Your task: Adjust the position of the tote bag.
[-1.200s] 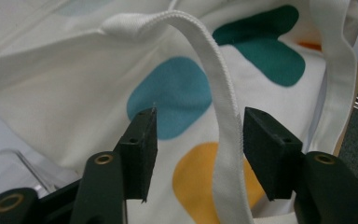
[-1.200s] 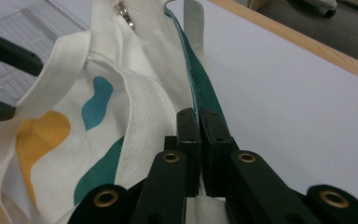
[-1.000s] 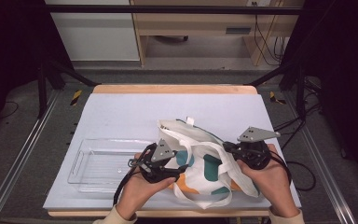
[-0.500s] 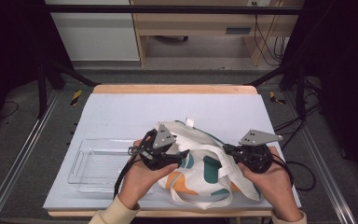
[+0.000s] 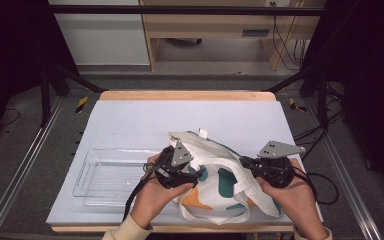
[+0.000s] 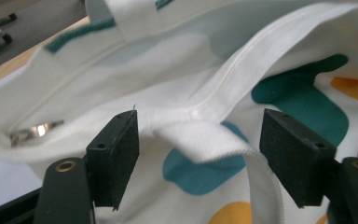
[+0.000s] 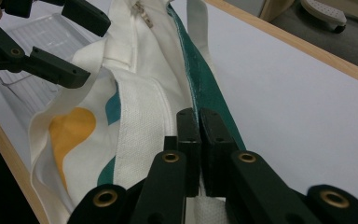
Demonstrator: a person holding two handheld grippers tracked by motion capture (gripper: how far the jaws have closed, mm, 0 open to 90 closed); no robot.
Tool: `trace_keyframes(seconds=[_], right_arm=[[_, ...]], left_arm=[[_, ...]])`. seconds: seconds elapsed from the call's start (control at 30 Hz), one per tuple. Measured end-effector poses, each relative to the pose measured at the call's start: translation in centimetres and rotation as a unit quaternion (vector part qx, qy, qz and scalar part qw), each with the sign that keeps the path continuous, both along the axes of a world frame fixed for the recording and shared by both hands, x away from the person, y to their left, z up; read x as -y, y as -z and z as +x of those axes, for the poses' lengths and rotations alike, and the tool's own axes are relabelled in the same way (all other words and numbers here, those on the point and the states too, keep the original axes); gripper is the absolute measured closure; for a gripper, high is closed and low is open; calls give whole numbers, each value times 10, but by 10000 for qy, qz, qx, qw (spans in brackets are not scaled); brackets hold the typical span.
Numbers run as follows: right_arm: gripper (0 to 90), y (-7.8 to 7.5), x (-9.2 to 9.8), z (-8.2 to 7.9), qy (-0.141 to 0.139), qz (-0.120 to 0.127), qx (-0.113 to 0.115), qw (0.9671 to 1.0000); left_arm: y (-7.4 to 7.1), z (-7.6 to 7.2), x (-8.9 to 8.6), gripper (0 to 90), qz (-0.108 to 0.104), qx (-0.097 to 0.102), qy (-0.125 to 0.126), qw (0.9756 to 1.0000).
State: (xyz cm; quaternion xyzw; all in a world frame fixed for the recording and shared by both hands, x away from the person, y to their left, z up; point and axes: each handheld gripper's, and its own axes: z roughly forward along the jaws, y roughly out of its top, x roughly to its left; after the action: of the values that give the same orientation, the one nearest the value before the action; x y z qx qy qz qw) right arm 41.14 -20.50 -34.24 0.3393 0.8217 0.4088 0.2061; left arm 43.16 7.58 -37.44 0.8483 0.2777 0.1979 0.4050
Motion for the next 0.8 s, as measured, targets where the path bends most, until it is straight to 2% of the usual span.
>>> trace_keyframes(seconds=[0.03, 0.1, 0.27, 0.37, 0.4, 0.53, 0.57, 0.6, 0.63, 0.67, 0.8], right_arm=[[877, 0, 0, 0, 0, -8, -1, 10000], [876, -1, 0, -1, 6, -3, -1, 10000], [877, -1, -1, -1, -2, -3, -3, 10000], [877, -1, 0, -2, -10, -6, -13, 10000], [877, -1, 0, -1, -8, -5, -18, 10000], [877, 0, 1, -1, -9, -21, -25, 10000], [877, 0, 2, -1, -5, -8, -29, 10000], [878, 0, 2, -1, 1, -6, -23, 10000], [878, 1, 3, 0, -9, -4, -30, 10000], [878, 1, 3, 0, -11, -8, -38, 10000], [878, 1, 3, 1, -14, -13, -55, 10000]], left_arm=[[2, -2, -1, 274, 49, 50, -57, 10000], [6, -3, -3, 263, 50, -2, -92, 9999], [16, 0, -3, 278, -50, -332, -76, 9994], [17, 1, 1, 395, -72, -402, 63, 9991], [16, 2, 1, 467, -79, -418, 130, 9990], [16, 2, 2, 652, -47, -374, 179, 9991], [17, 1, 1, 703, -76, -396, 217, 9990], [17, 0, -1, 797, -174, -404, 314, 9985], [17, -1, -2, 839, -184, -389, 316, 9986], [16, -2, -3, 871, -173, -351, 327, 9987], [17, -6, -9, 881, -159, -365, 379, 9985]])
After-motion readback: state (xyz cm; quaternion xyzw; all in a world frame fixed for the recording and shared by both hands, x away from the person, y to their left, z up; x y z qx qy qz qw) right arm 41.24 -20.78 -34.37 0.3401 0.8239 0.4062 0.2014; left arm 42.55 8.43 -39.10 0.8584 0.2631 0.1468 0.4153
